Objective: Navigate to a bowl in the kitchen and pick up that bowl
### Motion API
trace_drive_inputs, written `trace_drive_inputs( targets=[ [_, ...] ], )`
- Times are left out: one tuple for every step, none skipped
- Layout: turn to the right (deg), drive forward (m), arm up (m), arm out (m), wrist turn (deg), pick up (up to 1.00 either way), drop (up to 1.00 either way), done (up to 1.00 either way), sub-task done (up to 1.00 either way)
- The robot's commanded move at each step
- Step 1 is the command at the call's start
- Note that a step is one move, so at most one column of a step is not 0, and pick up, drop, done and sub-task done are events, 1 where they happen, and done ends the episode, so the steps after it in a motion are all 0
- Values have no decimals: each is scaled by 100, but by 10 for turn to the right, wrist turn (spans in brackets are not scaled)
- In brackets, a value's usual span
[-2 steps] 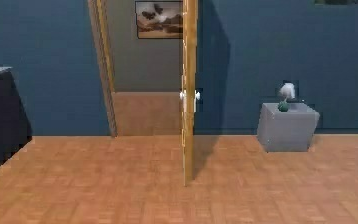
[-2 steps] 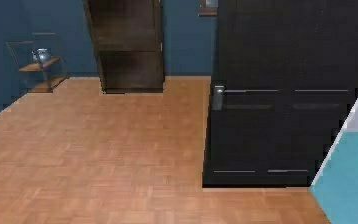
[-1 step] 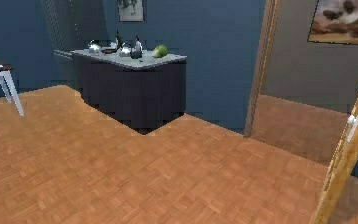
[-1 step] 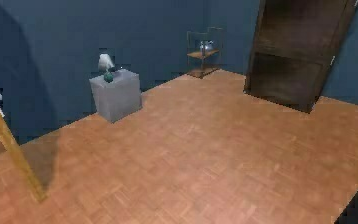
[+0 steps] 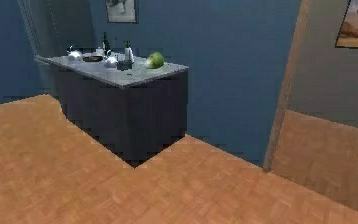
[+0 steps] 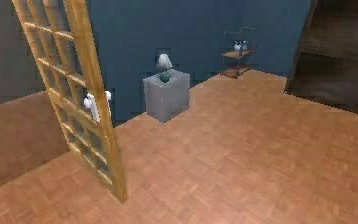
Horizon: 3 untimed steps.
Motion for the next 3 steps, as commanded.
trace_drive_inputs(
  targets=[
    [-450, 0, 0, 0, 0, 0, 0, 0, 0],
    [-30, 0, 0, 0, 0, 0, 0, 0, 0],
    [0, 100, 0, 0, 0, 0, 0, 0, 0]
  ],
)
